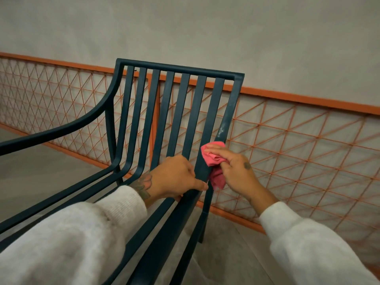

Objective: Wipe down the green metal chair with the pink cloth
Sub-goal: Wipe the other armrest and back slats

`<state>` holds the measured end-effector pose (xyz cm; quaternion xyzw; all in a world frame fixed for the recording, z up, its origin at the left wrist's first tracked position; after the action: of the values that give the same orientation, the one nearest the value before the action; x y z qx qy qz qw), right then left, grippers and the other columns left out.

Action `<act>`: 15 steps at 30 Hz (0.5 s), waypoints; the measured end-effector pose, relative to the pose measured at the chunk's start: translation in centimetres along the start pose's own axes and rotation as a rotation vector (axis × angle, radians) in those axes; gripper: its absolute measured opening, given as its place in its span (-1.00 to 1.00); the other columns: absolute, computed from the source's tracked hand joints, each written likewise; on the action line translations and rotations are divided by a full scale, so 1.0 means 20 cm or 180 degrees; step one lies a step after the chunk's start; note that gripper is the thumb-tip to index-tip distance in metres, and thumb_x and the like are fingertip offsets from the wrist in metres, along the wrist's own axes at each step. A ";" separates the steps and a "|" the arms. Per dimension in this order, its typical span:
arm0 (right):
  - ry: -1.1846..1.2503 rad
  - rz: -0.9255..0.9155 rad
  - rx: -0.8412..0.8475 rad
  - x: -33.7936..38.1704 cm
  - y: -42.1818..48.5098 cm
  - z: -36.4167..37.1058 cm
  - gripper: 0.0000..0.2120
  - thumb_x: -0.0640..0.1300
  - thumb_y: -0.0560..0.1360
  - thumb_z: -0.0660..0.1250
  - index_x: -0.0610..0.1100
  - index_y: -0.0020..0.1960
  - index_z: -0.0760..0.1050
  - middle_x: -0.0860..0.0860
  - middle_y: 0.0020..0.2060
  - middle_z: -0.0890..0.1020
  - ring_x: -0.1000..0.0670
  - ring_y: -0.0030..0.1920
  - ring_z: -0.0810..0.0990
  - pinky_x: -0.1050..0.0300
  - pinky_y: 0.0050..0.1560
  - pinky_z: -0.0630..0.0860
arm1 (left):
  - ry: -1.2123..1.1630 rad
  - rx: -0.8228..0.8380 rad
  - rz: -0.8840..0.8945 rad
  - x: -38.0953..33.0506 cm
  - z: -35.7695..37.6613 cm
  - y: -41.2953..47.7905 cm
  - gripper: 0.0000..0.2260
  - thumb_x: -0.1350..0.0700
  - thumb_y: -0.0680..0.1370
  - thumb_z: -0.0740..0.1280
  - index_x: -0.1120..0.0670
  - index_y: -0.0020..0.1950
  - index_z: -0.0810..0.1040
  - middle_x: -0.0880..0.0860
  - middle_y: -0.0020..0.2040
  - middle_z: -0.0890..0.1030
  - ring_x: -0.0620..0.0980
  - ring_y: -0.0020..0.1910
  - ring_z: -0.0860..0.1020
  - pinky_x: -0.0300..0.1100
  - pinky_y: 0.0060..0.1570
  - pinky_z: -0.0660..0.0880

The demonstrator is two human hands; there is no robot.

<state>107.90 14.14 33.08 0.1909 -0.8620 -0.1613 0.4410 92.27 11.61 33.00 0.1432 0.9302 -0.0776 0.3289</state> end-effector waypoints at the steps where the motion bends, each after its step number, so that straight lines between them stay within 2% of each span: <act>1: 0.0049 0.0001 0.0119 0.01 -0.05 0.03 -0.47 -0.48 0.55 0.11 0.01 0.28 0.56 0.17 0.28 0.52 0.48 0.14 0.44 0.48 0.24 0.37 | -0.0070 0.0047 -0.0034 0.00 0.00 0.01 -0.65 -0.06 0.48 0.49 0.24 -0.07 0.64 0.15 -0.16 0.67 0.02 -0.25 0.67 -0.21 -0.39 0.61; 4: 0.0098 -0.0063 0.0571 0.04 -0.13 0.05 -0.46 -0.46 0.54 0.14 0.08 0.25 0.58 0.21 0.26 0.56 0.31 0.25 0.49 0.42 0.24 0.39 | -0.0025 0.0086 -0.0101 -0.01 0.00 0.03 -0.71 -0.03 0.46 0.52 0.19 -0.17 0.60 0.05 -0.31 0.59 -0.01 -0.37 0.62 -0.36 -0.50 0.48; 7: -0.0018 -0.0083 0.0673 0.09 -0.09 -0.06 -0.45 -0.46 0.54 0.13 0.08 0.25 0.59 0.27 0.26 0.54 0.31 0.28 0.45 0.40 0.24 0.40 | -0.0041 0.0152 -0.0197 -0.02 0.00 0.04 -0.75 -0.01 0.46 0.52 0.14 -0.18 0.57 0.02 -0.30 0.60 -0.07 -0.38 0.61 -0.36 -0.49 0.49; 9: -0.0199 -0.0135 0.0359 0.15 -0.02 -0.20 -0.47 -0.39 0.59 0.12 0.14 0.32 0.51 0.33 0.26 0.47 0.29 0.23 0.45 0.39 0.16 0.44 | -0.0031 0.0201 -0.0244 -0.03 0.00 0.04 -0.76 0.00 0.46 0.52 0.16 -0.12 0.60 0.06 -0.22 0.64 -0.07 -0.34 0.64 -0.28 -0.44 0.56; 11: -0.0422 -0.0172 -0.0032 0.18 0.09 -0.35 -0.51 -0.33 0.61 0.13 0.12 0.40 0.43 0.24 0.22 0.45 0.22 0.15 0.46 0.43 0.05 0.42 | 0.0028 0.0196 -0.0248 -0.06 -0.02 0.06 -0.73 0.01 0.46 0.53 0.19 -0.05 0.63 0.09 -0.15 0.67 -0.02 -0.29 0.67 -0.22 -0.38 0.61; 15: -0.1003 -0.0182 -0.0643 0.17 0.33 -0.57 -0.59 -0.29 0.62 0.14 0.00 0.39 0.45 0.06 0.18 0.53 0.12 0.10 0.46 0.65 -0.10 0.28 | 0.0302 -0.0366 0.0065 -0.13 -0.05 0.14 -0.71 -0.03 0.48 0.50 0.18 -0.01 0.63 0.12 0.01 0.68 0.02 -0.07 0.67 -0.11 -0.07 0.65</act>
<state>114.25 17.07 44.72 0.1424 -0.8940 -0.2875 0.3127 94.59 13.93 35.22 0.1371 0.9462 -0.0138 0.2929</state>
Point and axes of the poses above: each hand's wrist, its own y-axis towards the middle knuckle, its own z-axis out of the palm, x = y × z, the point moved 7 cm from there along y, towards the middle knuckle
